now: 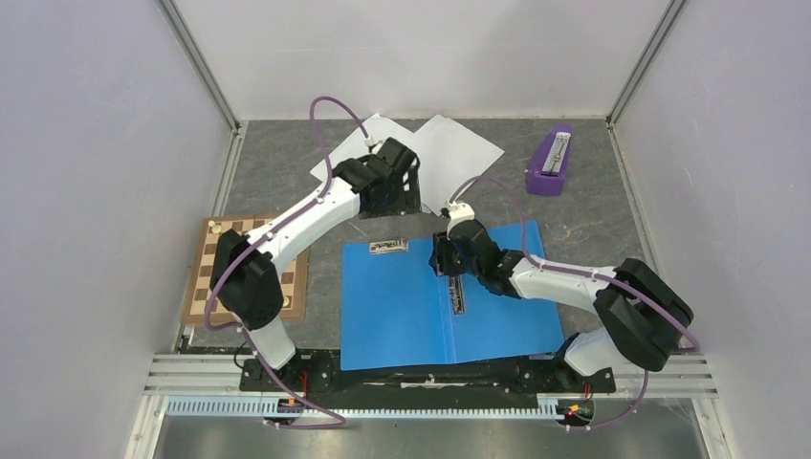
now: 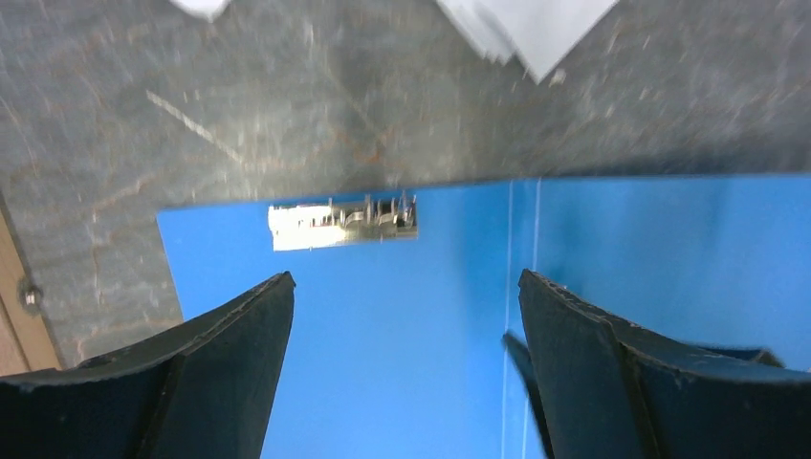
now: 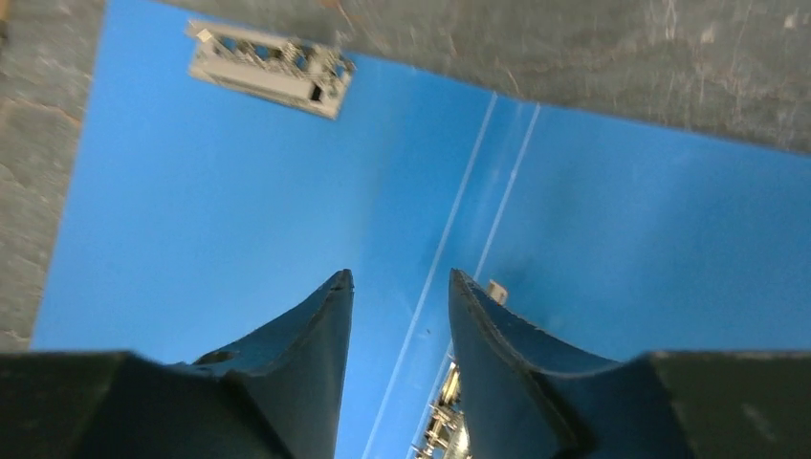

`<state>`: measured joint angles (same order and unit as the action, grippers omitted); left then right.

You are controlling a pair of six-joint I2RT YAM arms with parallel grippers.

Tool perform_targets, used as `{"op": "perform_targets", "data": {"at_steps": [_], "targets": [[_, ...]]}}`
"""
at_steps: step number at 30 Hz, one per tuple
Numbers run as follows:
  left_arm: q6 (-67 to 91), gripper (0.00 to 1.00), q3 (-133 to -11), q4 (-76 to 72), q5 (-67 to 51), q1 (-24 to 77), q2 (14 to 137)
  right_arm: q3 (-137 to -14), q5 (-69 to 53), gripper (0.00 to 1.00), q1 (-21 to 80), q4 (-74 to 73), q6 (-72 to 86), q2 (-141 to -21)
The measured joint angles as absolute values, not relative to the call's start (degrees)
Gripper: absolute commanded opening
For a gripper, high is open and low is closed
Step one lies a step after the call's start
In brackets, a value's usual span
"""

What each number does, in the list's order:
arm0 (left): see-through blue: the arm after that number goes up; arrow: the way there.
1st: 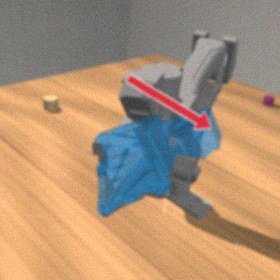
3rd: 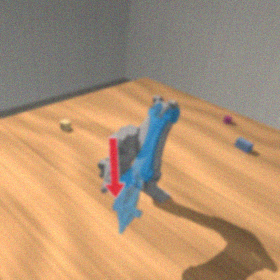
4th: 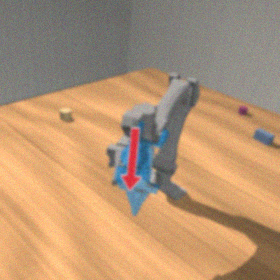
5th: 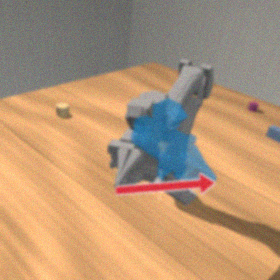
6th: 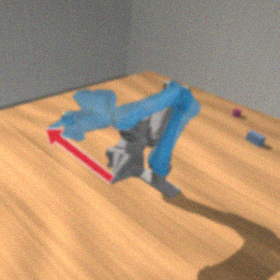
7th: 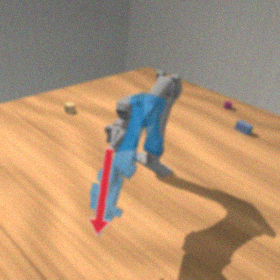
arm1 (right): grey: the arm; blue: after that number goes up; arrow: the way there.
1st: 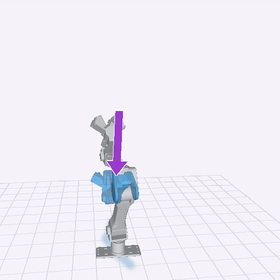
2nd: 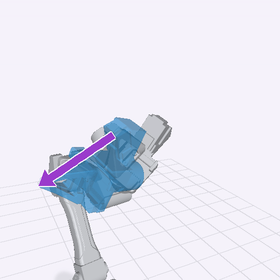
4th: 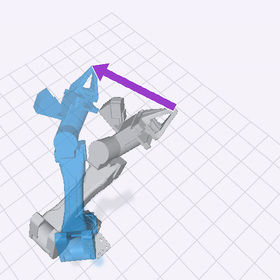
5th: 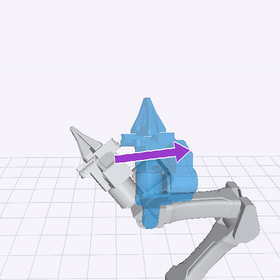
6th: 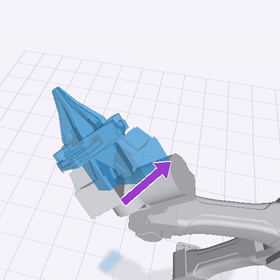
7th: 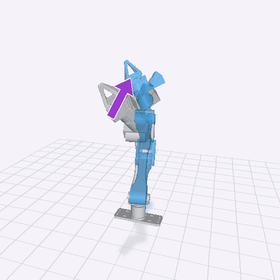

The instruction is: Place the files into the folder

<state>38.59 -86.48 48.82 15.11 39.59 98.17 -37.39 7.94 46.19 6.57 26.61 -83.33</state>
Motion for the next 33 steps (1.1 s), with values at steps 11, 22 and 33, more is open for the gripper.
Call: {"op": "perform_targets", "data": {"at_steps": [11,22,33], "targets": [[32.62,0.93,-93.54,34.11,11.18,28.99,105.32,-50.46,7.77,0.96,37.89,6.15,25.56,-85.08],[26.92,0.93,-106.69,22.70,6.04,22.83,122.37,-54.76,4.73,0.98,23.68,15.66,31.66,-100.25],[26.15,0.93,-122.65,21.06,-2.72,17.39,141.25,-63.22,4.45,0.98,20.56,22.13,35.77,-113.45]]}}
